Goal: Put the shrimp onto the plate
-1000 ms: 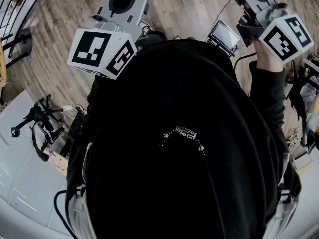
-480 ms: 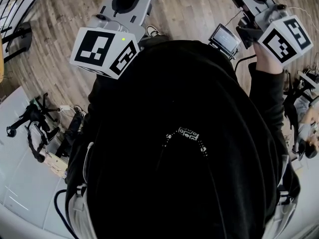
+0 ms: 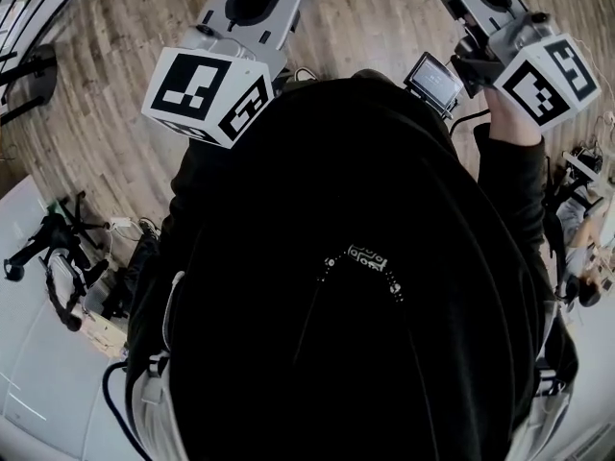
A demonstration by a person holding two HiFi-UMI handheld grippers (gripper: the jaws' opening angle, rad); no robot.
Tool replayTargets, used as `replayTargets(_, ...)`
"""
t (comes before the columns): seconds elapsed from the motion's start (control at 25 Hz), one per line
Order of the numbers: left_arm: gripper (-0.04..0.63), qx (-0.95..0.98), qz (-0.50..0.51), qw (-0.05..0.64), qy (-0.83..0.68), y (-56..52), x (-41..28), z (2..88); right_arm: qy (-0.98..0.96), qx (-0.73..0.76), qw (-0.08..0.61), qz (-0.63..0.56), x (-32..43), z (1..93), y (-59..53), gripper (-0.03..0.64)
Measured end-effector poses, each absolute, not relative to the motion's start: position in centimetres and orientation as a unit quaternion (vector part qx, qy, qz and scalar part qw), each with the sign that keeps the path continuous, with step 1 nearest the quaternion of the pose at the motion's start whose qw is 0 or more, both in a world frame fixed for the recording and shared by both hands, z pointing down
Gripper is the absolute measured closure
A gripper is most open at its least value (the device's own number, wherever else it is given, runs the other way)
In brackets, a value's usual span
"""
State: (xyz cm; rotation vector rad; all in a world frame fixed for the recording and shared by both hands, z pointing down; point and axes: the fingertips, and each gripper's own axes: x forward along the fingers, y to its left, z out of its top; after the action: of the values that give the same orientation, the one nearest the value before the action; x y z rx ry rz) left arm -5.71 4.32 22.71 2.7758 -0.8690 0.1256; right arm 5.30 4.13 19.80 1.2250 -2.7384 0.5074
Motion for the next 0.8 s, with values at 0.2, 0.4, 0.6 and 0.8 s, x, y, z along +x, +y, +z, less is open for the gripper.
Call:
replayTargets(0.2,0.592,0.948,0.036,0.12,-0.294,4.0,-5.8,22.6,-0.907,0.388,0.063,0.152,4.0,18.6,3.7,0.563)
replayTargets(0.4,0.592,0.942,0.03,0.127,-0.31,3.0,-7.1,23.0,-0.915,0.366,0.077,0.152,2.4,18.6,1.8,0.563)
replayTargets(0.6,0.592,0.932,0.026,0.121,-0.339,0.9,-8.7,22.6,-0.927,0.335,0.08,0.15,0.9,18.2,-1.1,0.563)
replayTargets(0.8,0.592,0.916,0.026,0.128,-0.38,-0.7,-12.0,23.5,-0.937,0.305,0.076,0.155,-1.7,19.5,-3.8,0.563)
